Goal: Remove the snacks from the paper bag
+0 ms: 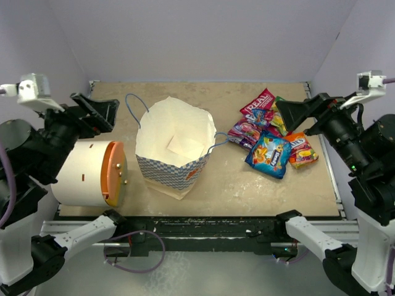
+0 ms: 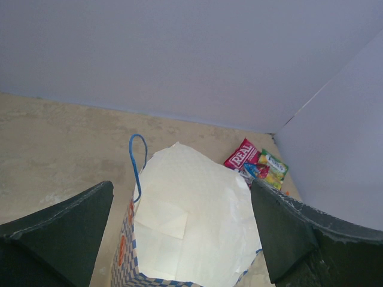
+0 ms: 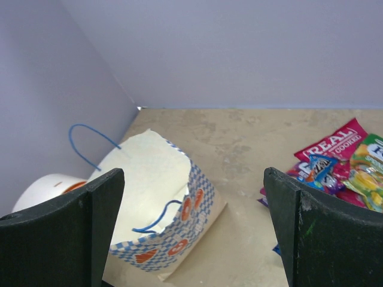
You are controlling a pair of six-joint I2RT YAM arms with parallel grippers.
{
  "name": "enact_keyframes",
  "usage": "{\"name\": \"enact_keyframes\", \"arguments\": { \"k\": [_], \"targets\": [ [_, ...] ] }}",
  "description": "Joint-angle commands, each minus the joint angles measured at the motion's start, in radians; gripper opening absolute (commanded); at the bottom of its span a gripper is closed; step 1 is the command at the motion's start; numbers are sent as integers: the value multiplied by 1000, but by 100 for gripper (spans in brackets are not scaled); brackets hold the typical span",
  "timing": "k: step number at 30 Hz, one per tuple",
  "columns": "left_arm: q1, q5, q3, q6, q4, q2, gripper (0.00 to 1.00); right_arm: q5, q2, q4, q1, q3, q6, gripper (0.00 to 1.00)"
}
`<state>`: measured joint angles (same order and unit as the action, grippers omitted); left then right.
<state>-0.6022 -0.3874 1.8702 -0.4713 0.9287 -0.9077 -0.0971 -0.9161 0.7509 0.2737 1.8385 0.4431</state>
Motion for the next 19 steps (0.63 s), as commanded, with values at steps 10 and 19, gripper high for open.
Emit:
{"name": "enact_keyframes", "arguments": {
  "k": [10, 19],
  "targets": [
    [7, 45, 27, 38, 4, -3, 99, 34, 23, 9, -4, -4, 64, 100],
    [7, 64, 19, 27, 10, 1, 99, 93, 45, -6, -4, -40, 27, 99]
  ]
}}
